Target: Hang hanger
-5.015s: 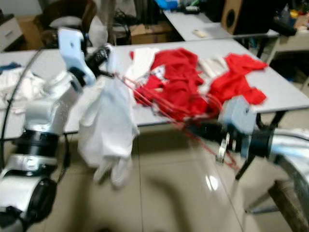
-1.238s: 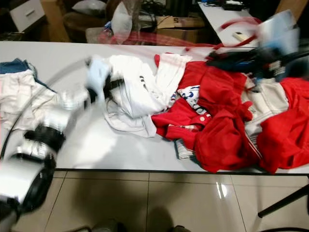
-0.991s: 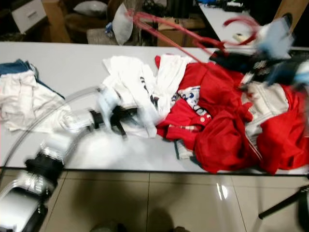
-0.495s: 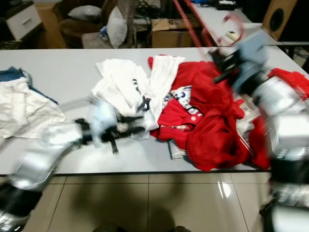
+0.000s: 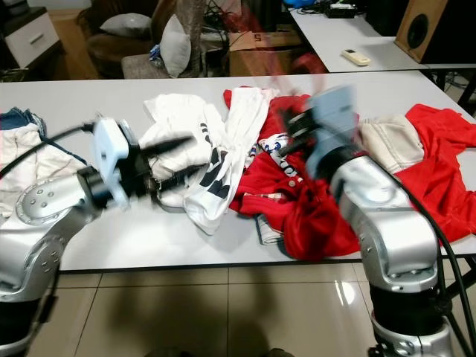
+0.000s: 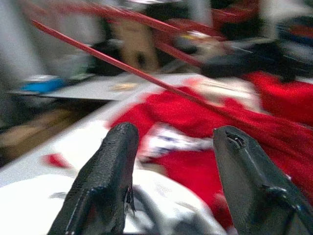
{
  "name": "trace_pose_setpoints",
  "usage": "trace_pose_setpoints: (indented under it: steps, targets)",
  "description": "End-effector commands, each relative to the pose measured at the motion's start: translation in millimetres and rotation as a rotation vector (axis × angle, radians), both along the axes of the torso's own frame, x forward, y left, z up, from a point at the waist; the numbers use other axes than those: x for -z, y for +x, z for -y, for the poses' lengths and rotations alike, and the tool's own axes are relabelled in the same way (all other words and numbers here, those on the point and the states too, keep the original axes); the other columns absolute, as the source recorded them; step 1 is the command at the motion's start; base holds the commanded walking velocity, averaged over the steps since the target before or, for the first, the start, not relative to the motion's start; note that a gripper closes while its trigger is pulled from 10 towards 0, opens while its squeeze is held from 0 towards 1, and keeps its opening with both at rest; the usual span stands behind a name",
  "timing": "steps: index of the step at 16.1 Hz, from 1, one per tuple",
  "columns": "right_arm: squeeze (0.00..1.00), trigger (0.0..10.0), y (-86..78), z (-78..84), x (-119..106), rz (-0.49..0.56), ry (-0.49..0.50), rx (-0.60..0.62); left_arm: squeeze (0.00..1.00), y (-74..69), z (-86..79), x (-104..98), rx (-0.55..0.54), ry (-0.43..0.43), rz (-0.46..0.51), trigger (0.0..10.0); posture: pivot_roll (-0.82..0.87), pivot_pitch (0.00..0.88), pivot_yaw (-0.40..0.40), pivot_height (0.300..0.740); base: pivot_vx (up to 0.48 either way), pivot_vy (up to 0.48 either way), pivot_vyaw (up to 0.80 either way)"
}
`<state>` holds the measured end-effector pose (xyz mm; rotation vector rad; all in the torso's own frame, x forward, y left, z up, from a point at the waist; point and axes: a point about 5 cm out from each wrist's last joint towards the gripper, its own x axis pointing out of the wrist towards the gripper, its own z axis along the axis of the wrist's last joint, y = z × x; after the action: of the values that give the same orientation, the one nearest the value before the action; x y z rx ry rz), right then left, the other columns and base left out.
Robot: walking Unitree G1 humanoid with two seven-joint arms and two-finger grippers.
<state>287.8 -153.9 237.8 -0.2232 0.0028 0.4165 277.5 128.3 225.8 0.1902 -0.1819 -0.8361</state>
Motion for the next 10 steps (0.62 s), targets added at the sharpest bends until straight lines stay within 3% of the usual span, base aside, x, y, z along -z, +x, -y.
trace_pose_setpoints:
  steps: [1, 2, 3, 4, 6, 8, 10]
  targets:
    - [0.0, 10.0, -4.5, -3.9, -3.0, -0.024, -0.019, 0.01, 0.26, 8.9, -13.6, -6.4, -0.153, -0.016, 0.021, 10.0, -0.1, 0.0, 0.05, 0.74, 0.0, 0.0, 0.0]
    - [0.0, 10.0, -5.8, -4.8, -4.9, -0.042, 0.019, 0.047, 0.04, 12.1, -19.7, -5.2, -0.238, -0.027, 0.028, 10.0, -0.09, 0.0, 0.036, 0.74, 0.0, 0.0, 0.0]
    - [0.0, 10.0, -8.4, -6.8, -4.7, -0.067, 0.106, 0.115, 0.0, 11.5, -23.7, -1.8, -0.312, -0.055, 0.03, 10.0, -0.09, 0.0, 0.051, 0.74, 0.0, 0.0, 0.0]
    - [0.0, 10.0, -10.3, -13.5, 1.7, -0.034, 0.166, 0.092, 0.0, 10.7, -26.0, 9.5, -0.398, -0.104, -0.002, 10.0, -0.09, 0.0, 0.054, 0.74, 0.0, 0.0, 0.0]
    - [0.0, 10.0, -11.1, -14.5, 7.1, 0.057, 0.238, 0.11, 0.0, 8.9, -30.4, 28.8, -0.467, -0.099, -0.039, 10.0, -0.09, 0.0, 0.054, 0.74, 0.0, 0.352, 0.0]
    - [0.0, 10.0, -17.1, -11.1, 18.6, 0.027, 0.278, 0.163, 0.0, 2.7, -35.6, 45.9, -0.516, -0.058, -0.09, 10.0, -0.1, 0.0, 0.048, 0.74, 0.0, 0.467, 0.0]
    - [0.0, 10.0, -21.4, -7.6, 19.5, 0.021, 0.313, 0.176, 0.0, 0.6, -35.9, 45.6, -0.534, -0.051, -0.094, 10.0, -0.1, 0.0, 0.055, 0.74, 0.0, 0.465, 0.0]
